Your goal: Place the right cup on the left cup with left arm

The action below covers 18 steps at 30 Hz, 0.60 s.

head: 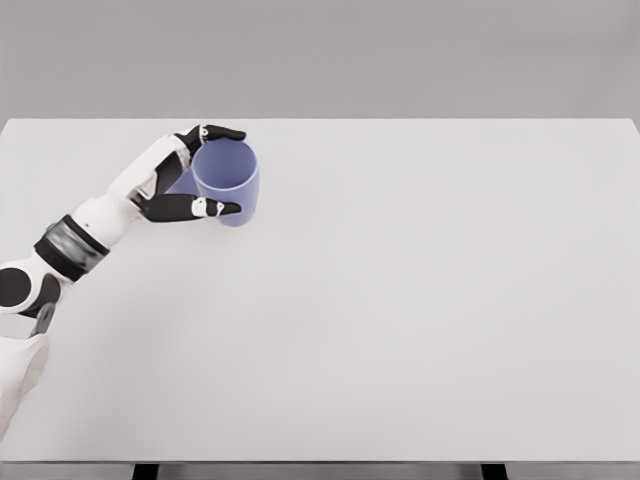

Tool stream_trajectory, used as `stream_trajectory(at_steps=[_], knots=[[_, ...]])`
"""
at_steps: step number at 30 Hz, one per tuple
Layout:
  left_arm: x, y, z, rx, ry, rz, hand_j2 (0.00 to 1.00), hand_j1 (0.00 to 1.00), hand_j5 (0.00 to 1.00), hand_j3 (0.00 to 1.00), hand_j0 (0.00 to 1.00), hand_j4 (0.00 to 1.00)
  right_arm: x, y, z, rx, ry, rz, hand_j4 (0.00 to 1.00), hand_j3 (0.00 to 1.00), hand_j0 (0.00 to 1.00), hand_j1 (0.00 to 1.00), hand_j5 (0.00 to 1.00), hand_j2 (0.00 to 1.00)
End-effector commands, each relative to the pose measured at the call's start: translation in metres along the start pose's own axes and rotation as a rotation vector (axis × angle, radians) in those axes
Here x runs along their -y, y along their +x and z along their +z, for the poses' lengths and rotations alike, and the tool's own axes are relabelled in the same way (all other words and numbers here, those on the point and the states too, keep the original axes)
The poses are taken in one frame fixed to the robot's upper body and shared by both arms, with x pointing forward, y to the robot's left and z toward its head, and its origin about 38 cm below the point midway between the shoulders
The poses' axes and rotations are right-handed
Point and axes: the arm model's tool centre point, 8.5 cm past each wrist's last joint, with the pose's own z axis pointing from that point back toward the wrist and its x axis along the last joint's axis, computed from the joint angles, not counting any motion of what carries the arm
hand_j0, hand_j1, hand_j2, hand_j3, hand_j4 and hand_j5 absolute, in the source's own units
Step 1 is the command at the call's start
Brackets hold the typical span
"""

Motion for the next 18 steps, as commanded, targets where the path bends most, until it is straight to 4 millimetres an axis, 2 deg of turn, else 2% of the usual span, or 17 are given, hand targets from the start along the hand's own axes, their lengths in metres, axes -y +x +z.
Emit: stream_trajectory(at_steps=[1,7,18], knots=[[-0.005,-0.001,0.002,-0.003,0.016,0.004,0.71,0.71,0.71,0.71,0.71,0.71,0.000,0.000,0.000,0.001,0.000,0.000,1.00,1.00,1.00,1.00,1.00,1.00],[-0.016,0.008,-0.003,0.021,0.030,-0.013,0.71,0.71,0.71,0.71,0.71,0.71,0.000,0.000,0.000,-0.001,0.000,-0.001,1.00,1.00,1.00,1.00,1.00,1.00],[-0.042,0.003,-0.010,0.000,0.072,-0.022,0.71,0.71,0.71,0.71,0.71,0.71,0.000,0.000,0.000,-0.001,-0.001,-0.001,1.00,1.00,1.00,1.00,1.00,1.00]])
